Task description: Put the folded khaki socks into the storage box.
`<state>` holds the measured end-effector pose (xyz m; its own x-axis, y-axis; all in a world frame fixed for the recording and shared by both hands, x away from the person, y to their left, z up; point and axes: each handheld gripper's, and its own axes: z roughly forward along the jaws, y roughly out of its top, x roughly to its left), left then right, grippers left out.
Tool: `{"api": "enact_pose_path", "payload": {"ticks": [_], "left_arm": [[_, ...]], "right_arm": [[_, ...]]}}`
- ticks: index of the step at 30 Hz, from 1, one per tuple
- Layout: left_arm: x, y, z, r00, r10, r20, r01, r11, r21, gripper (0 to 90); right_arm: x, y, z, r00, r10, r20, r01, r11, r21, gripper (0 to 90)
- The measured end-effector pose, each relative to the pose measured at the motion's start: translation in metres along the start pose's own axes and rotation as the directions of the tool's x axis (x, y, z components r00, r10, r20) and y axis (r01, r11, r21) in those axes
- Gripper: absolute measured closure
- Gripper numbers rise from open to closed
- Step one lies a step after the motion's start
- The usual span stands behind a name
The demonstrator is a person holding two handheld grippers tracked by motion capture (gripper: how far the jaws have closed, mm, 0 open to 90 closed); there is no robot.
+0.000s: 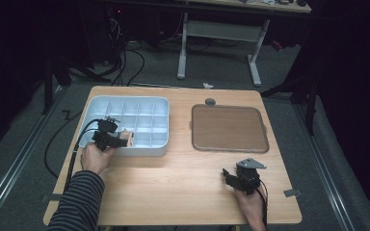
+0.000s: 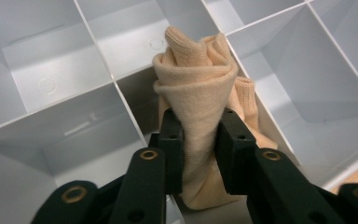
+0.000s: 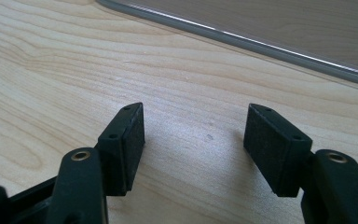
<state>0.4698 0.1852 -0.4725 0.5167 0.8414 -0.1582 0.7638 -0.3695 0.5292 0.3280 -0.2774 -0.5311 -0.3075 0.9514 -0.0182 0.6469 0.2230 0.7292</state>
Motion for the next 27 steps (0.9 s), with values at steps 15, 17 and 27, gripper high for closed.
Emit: {"api": "enact_pose_path", "payload": {"ticks": [15,17,27], "left_arm": [[0.002,0.003,-0.010,0.9987,-0.047,0.020,0.048,0.9951,-0.086,56.4],[0.002,0.004,-0.013,0.9985,-0.054,0.012,0.055,0.9928,-0.107,57.4],[0.002,0.010,-0.012,0.9978,-0.060,-0.028,0.055,0.9885,-0.141,71.4]], "right_arm": [[0.000,0.000,0.000,1.0000,0.000,0.000,0.000,1.000,0.000,38.4],[0.000,0.000,0.000,1.0000,0.000,0.000,0.000,1.000,0.000,38.4],[0.000,0.000,0.000,1.0000,0.000,0.000,0.000,1.000,0.000,38.4]]}}
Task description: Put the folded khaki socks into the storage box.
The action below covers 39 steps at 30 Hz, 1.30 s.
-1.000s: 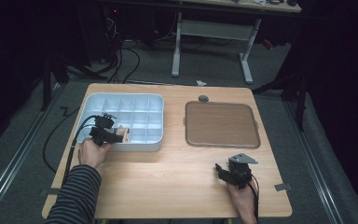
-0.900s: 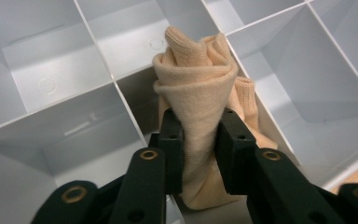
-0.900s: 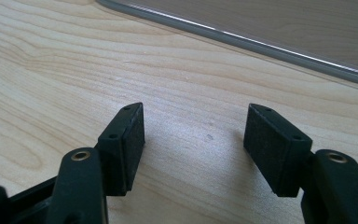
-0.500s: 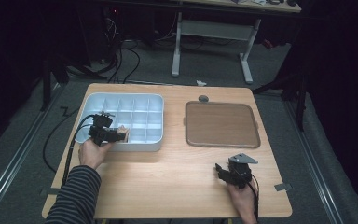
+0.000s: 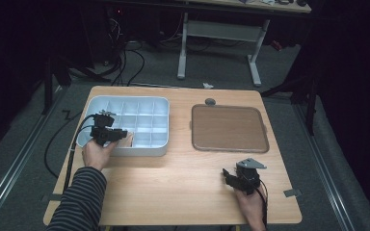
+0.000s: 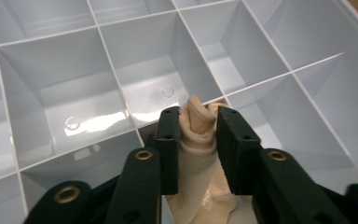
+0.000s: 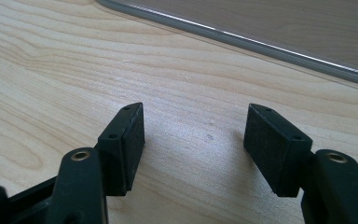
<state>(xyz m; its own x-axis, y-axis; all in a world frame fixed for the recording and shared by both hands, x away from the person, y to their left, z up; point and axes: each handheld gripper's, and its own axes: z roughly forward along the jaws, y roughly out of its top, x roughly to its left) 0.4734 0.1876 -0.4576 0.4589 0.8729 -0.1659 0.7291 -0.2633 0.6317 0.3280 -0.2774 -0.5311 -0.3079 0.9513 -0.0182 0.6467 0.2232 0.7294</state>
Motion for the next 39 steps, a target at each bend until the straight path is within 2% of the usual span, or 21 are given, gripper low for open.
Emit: {"api": "enact_pose_path", "payload": {"ticks": [4,8,14,21,32,39], "left_arm": [[0.000,0.000,0.002,0.9999,0.007,-0.014,-0.007,0.9999,0.011,77.0],[0.001,-0.002,0.008,0.9992,0.023,-0.031,-0.022,0.9985,0.049,80.3],[0.003,-0.003,0.017,0.9987,0.026,-0.045,-0.021,0.9955,0.092,81.6],[0.000,-0.003,0.018,0.9973,0.040,-0.062,-0.034,0.9948,0.096,81.2],[-0.005,-0.004,0.011,0.9987,0.043,-0.028,-0.041,0.9970,0.066,62.1],[-0.005,-0.002,0.000,0.9991,0.034,-0.025,-0.034,0.9993,0.017,51.7]], "right_arm": [[0.000,0.000,0.000,1.0000,0.000,0.000,0.000,1.000,0.000,38.4],[0.000,0.000,0.000,1.0000,0.000,0.000,0.000,1.000,0.000,38.4],[0.000,0.000,0.000,1.0000,-0.001,-0.001,0.001,1.000,0.000,38.2],[0.000,0.000,0.000,1.0000,-0.001,-0.001,0.001,1.000,0.000,38.1],[0.000,0.000,0.000,1.0000,-0.001,-0.001,0.001,1.000,0.000,38.1],[0.000,0.000,0.000,1.0000,0.000,-0.001,0.000,1.000,0.001,38.0]]}}
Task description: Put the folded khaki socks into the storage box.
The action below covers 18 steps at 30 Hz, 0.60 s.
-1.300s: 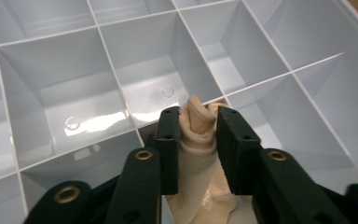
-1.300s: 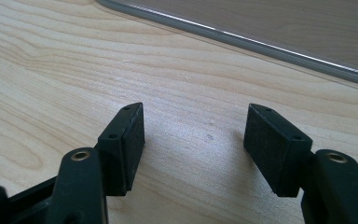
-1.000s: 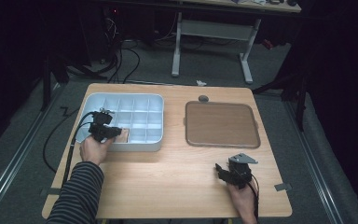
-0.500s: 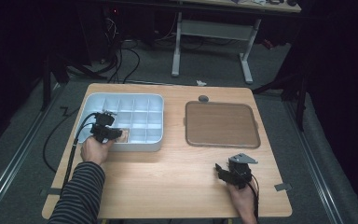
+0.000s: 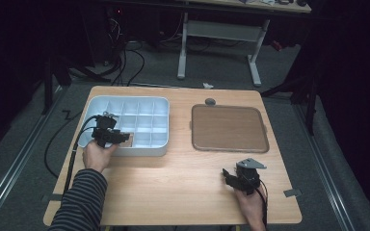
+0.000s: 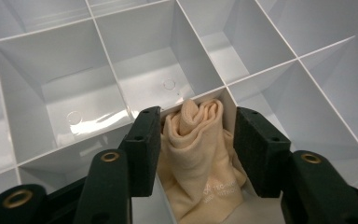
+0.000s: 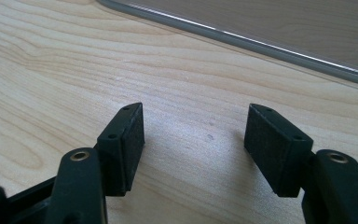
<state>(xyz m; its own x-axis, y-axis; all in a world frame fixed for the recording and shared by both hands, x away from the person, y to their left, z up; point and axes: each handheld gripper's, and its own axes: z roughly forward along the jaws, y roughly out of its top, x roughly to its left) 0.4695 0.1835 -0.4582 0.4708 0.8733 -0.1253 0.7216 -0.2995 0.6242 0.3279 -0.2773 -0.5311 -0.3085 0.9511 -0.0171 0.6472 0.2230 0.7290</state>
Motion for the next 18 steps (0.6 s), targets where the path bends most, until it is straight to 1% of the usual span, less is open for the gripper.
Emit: {"api": "enact_pose_path", "payload": {"ticks": [7,12,18], "left_arm": [[0.001,0.000,-0.012,1.0000,-0.006,-0.006,0.006,0.9993,-0.037,46.8],[0.002,-0.001,-0.020,0.9999,-0.011,-0.002,0.011,0.9981,-0.061,46.3],[0.004,-0.006,-0.028,0.9993,-0.035,0.012,0.036,0.9949,-0.095,46.3]], "right_arm": [[0.000,0.000,0.000,1.0000,-0.001,0.000,0.001,1.000,0.000,38.0],[0.000,0.000,0.000,1.0000,-0.002,0.000,0.002,1.000,0.000,37.9],[0.000,0.000,0.000,1.0000,-0.002,-0.001,0.002,1.000,0.000,37.9]]}}
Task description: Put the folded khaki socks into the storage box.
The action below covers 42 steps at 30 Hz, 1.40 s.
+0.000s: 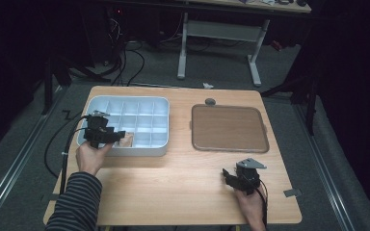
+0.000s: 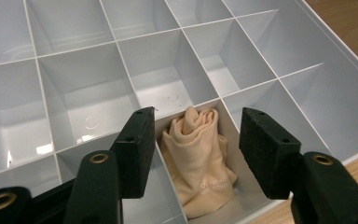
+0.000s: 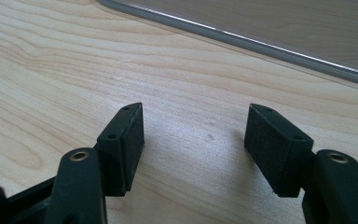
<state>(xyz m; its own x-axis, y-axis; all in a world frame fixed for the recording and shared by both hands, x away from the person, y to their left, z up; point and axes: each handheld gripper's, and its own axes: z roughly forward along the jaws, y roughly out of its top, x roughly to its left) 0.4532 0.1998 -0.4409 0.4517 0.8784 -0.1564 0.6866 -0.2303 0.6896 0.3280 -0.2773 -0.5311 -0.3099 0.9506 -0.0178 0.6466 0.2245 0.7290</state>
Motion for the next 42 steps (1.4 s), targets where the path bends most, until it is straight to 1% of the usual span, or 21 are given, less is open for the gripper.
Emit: {"api": "enact_pose_path", "payload": {"ticks": [4,8,15,21,30,34,42], "left_arm": [[0.002,-0.003,-0.006,1.0000,-0.004,0.002,0.004,0.9999,-0.016,46.2],[0.002,-0.005,-0.013,0.9998,-0.012,0.013,0.013,0.9994,-0.032,45.9],[0.003,-0.009,-0.021,0.9998,-0.011,0.015,0.012,0.9988,-0.048,45.1],[0.003,-0.012,-0.028,0.9998,-0.009,0.017,0.010,0.9982,-0.059,42.5],[0.001,-0.018,-0.037,0.9995,-0.010,0.030,0.013,0.9965,-0.082,41.4],[-0.001,-0.020,-0.041,1.0000,-0.004,0.005,0.005,0.9959,-0.091,40.1],[-0.004,-0.023,-0.047,0.9997,-0.008,0.021,0.010,0.9941,-0.108,39.7]], "right_arm": [[0.000,0.000,0.000,1.0000,0.002,0.000,-0.002,1.000,0.001,37.9],[0.000,0.000,0.000,1.0000,0.000,0.000,0.000,1.000,0.000,37.9],[0.000,0.000,0.000,1.0000,0.000,0.000,0.000,1.000,0.000,37.9],[0.000,0.000,0.000,1.0000,0.000,0.000,0.000,1.000,0.000,37.9],[0.000,0.000,0.000,1.0000,0.000,0.000,0.000,1.000,0.000,37.9],[0.000,0.000,0.000,1.0000,0.000,0.000,0.000,1.000,0.000,37.9],[0.000,0.000,0.000,1.0000,0.002,0.000,-0.002,1.000,0.000,37.9]]}}
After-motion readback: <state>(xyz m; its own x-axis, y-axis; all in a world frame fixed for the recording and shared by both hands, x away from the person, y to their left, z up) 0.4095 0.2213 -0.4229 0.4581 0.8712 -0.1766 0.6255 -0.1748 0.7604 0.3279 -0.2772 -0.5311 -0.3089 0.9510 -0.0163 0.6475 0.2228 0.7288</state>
